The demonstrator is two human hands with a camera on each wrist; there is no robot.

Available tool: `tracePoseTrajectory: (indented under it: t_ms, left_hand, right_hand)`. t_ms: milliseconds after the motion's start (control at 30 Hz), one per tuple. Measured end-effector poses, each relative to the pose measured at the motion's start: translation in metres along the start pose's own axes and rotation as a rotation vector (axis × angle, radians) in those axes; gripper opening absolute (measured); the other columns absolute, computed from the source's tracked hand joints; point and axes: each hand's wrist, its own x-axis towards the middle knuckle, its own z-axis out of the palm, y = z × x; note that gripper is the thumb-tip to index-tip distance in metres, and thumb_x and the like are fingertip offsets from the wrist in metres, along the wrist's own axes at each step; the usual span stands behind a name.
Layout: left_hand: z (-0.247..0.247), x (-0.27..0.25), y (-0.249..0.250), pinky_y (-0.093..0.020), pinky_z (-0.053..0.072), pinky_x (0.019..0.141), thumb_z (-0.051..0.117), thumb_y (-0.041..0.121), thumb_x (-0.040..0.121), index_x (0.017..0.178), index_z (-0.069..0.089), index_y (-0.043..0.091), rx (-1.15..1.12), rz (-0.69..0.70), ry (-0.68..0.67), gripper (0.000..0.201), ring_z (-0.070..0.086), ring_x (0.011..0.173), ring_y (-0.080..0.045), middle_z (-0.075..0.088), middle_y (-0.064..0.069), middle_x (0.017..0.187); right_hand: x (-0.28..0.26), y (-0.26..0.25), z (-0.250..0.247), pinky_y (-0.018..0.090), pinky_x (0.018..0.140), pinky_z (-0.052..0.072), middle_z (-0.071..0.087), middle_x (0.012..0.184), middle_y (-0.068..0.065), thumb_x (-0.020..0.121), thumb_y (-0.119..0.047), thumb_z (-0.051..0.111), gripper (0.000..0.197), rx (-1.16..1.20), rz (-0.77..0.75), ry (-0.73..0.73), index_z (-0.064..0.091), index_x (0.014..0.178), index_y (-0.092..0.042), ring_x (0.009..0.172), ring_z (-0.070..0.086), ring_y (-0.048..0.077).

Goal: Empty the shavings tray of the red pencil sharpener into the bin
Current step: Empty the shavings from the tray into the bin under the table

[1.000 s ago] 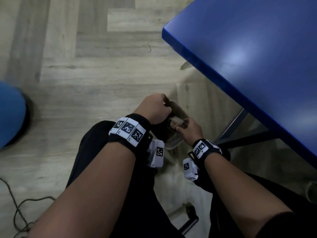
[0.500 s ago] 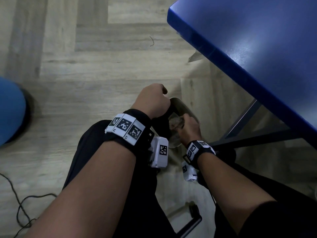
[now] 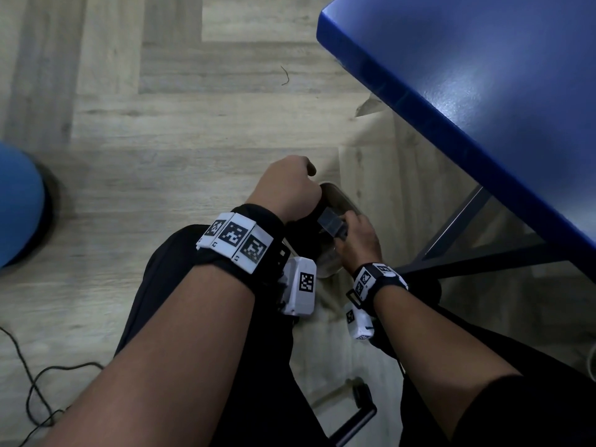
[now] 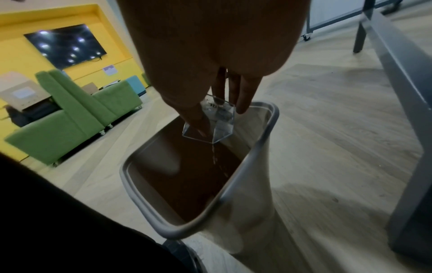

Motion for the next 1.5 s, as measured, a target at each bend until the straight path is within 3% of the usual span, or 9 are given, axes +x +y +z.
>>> tracePoseTrajectory:
  t_ms: [200, 367, 600, 767, 967, 1067, 1233, 1400, 1500]
  left_hand:
    - [0.001, -0.001, 0.003, -0.045, 0.06, 0.096, 0.052, 0.009, 0.091, 0.14, 0.062, 0.013, -0.008, -0.011, -0.02, 0.05, 0.067, 0.116, -0.03, 0.069, -0.009, 0.132]
    - [0.002, -0.001, 0.004, -0.042, 0.061, 0.091, 0.05, 0.009, 0.091, 0.14, 0.062, 0.014, -0.011, -0.012, -0.02, 0.051, 0.068, 0.113, -0.03, 0.069, -0.008, 0.131]
    - [0.002, -0.002, 0.005, -0.042, 0.06, 0.094, 0.05, 0.01, 0.092, 0.141, 0.062, 0.015, -0.004, -0.006, -0.011, 0.051, 0.067, 0.116, -0.029, 0.068, -0.008, 0.134]
    - [0.002, -0.001, 0.004, -0.042, 0.059, 0.094, 0.05, 0.01, 0.091, 0.141, 0.062, 0.014, -0.001, -0.002, -0.014, 0.051, 0.068, 0.116, -0.029, 0.069, -0.008, 0.133]
    - [0.005, 0.001, 0.003, -0.04, 0.059, 0.094, 0.051, 0.01, 0.091, 0.142, 0.061, 0.015, 0.011, 0.001, -0.015, 0.052, 0.066, 0.117, -0.028, 0.069, -0.008, 0.134]
    - [0.007, 0.001, 0.002, -0.041, 0.058, 0.095, 0.051, 0.009, 0.092, 0.143, 0.061, 0.015, 0.023, 0.009, -0.025, 0.052, 0.064, 0.121, -0.028, 0.068, -0.008, 0.135]
    - [0.01, 0.001, 0.003, -0.039, 0.055, 0.1, 0.053, 0.01, 0.093, 0.144, 0.06, 0.014, 0.036, 0.019, -0.046, 0.052, 0.063, 0.124, -0.029, 0.068, -0.009, 0.136]
    - [0.012, -0.002, 0.002, -0.038, 0.052, 0.103, 0.054, 0.008, 0.092, 0.144, 0.06, 0.015, 0.056, 0.032, -0.062, 0.053, 0.061, 0.126, -0.029, 0.067, -0.009, 0.136]
    - [0.017, -0.005, 0.003, -0.04, 0.053, 0.103, 0.057, 0.008, 0.089, 0.141, 0.06, 0.016, 0.074, 0.042, -0.081, 0.053, 0.063, 0.123, -0.03, 0.068, -0.009, 0.133]
  right_hand:
    - [0.0, 0.004, -0.001, 0.04, 0.088, 0.053, 0.06, 0.127, 0.01, 0.085, -0.013, 0.077, 0.047, -0.001, -0.009, 0.005, 0.057, 0.126, -0.022, 0.117, 0.063, 0.038]
    - [-0.001, 0.006, 0.0, 0.04, 0.084, 0.051, 0.06, 0.124, 0.011, 0.085, -0.014, 0.076, 0.043, 0.005, -0.016, 0.006, 0.058, 0.124, -0.021, 0.115, 0.062, 0.039]
    - [0.0, 0.004, 0.004, 0.044, 0.094, 0.052, 0.059, 0.129, 0.013, 0.087, -0.018, 0.079, 0.048, -0.031, -0.054, -0.06, 0.057, 0.131, -0.021, 0.124, 0.057, 0.037]
    - [0.0, 0.003, 0.005, 0.042, 0.087, 0.051, 0.059, 0.127, 0.014, 0.086, -0.018, 0.078, 0.046, -0.022, -0.063, -0.072, 0.058, 0.128, -0.019, 0.119, 0.06, 0.039]
    - [0.002, 0.006, 0.002, 0.034, 0.082, 0.041, 0.059, 0.127, 0.01, 0.088, -0.021, 0.077, 0.043, -0.006, -0.023, -0.092, 0.057, 0.126, -0.022, 0.119, 0.06, 0.035]
    - [0.002, 0.006, -0.003, 0.034, 0.082, 0.045, 0.063, 0.12, 0.009, 0.083, -0.021, 0.076, 0.039, 0.094, 0.036, -0.025, 0.06, 0.118, -0.023, 0.112, 0.063, 0.034]
    - [-0.002, 0.013, -0.015, 0.026, 0.086, 0.051, 0.073, 0.114, -0.001, 0.082, -0.028, 0.085, 0.051, 0.31, 0.1, 0.064, 0.069, 0.13, -0.026, 0.104, 0.071, 0.021]
    - [-0.008, 0.021, -0.04, 0.021, 0.079, 0.057, 0.074, 0.11, -0.009, 0.088, -0.031, 0.084, 0.049, 0.485, 0.131, 0.01, 0.069, 0.135, -0.028, 0.099, 0.075, 0.013]
    - [-0.014, 0.019, -0.056, 0.03, 0.082, 0.062, 0.08, 0.11, -0.004, 0.088, -0.037, 0.083, 0.044, 0.525, 0.126, -0.026, 0.07, 0.131, -0.033, 0.099, 0.077, 0.017]
